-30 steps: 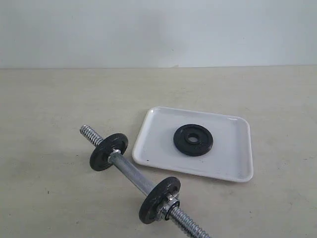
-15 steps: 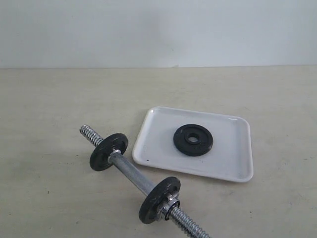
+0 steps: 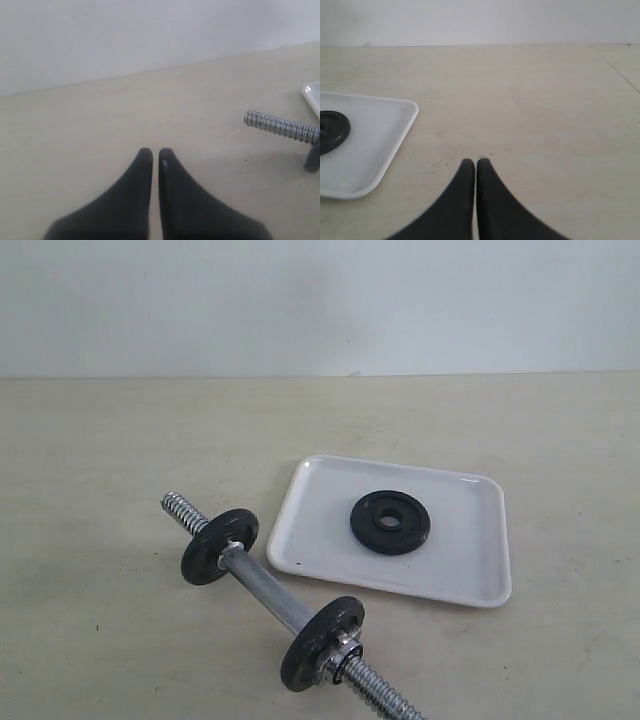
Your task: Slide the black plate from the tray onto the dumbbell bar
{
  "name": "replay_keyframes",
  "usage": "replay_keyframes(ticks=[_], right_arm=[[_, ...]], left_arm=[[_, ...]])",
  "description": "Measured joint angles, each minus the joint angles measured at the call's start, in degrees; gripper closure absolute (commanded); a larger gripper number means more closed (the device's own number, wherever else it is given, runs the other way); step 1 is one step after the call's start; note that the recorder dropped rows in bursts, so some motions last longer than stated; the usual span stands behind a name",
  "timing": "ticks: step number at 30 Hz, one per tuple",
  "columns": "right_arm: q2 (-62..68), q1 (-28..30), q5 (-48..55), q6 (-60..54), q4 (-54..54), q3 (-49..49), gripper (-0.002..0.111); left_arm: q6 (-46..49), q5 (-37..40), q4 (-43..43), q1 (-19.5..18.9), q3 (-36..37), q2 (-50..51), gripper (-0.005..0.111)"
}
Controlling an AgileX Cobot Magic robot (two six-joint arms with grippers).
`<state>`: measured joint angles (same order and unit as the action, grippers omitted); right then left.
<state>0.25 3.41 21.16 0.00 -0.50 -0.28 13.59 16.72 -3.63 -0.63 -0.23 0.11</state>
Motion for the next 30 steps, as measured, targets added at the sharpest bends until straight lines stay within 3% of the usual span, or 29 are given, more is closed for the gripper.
replay_keyframes(ticks=[3,11,15,22,30], right_arm=[[0.0,0.0,0.0,0.0,0.0,0.0,0.109],[0.0,0.0,0.0,0.0,0.0,0.0,0.109],[0.0,0.0,0.0,0.0,0.0,0.0,0.109],[0.0,0.0,0.0,0.0,0.0,0.0,0.109],[0.0,0.0,-0.3,0.0,0.0,0.0,0.109]], left_arm=[[-0.1,-5.1,0.0,0.0,0.0,0.0,0.102],[-0.7,-35.9,0.0,0.0,0.0,0.0,0.102],[-0.8,-44.6,0.0,0.0,0.0,0.0,0.102],[-7.4,-51.3,0.0,0.0,0.0,0.0,0.102],[-17.8,-52.4,0.0,0.0,0.0,0.0,0.102]])
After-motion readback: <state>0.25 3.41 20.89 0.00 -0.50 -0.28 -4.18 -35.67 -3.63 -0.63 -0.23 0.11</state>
